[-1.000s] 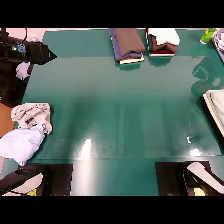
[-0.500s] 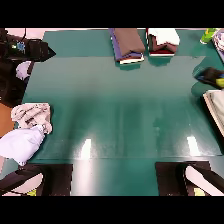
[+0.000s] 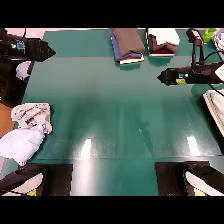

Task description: Fold the shirts.

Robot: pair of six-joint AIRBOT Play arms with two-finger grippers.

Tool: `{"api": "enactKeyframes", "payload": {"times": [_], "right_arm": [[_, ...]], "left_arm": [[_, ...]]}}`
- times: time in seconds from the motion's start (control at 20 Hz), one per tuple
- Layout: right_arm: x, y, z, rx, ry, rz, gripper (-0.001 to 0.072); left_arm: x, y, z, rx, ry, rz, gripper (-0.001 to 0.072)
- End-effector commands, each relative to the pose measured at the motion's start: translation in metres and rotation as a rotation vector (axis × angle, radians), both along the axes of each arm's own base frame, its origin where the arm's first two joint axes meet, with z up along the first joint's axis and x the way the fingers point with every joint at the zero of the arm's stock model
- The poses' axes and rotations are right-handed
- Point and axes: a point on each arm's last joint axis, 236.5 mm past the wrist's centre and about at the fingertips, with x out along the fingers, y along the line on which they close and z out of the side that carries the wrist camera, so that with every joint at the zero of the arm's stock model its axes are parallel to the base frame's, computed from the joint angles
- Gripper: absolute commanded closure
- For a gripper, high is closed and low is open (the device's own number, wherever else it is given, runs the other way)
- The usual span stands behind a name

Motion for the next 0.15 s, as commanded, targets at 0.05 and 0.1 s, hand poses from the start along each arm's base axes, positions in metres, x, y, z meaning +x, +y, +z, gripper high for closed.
{"api": "enactKeyframes", "payload": {"times": [0.05,0.1], "right_arm": [[-0.0023,0.0099,0.0014,0.005,-0.005,0.023,0.0690],[-0.0024,0.0101,0.0014,0.006,-0.005,0.023,0.0691]], "left_arm": [[-0.0001,-0.0001,0.0002,0.000,-0.001,0.000,0.0684],[-0.0001,-0.0001,0.0002,0.000,-0.001,0.000,0.0683]]}}
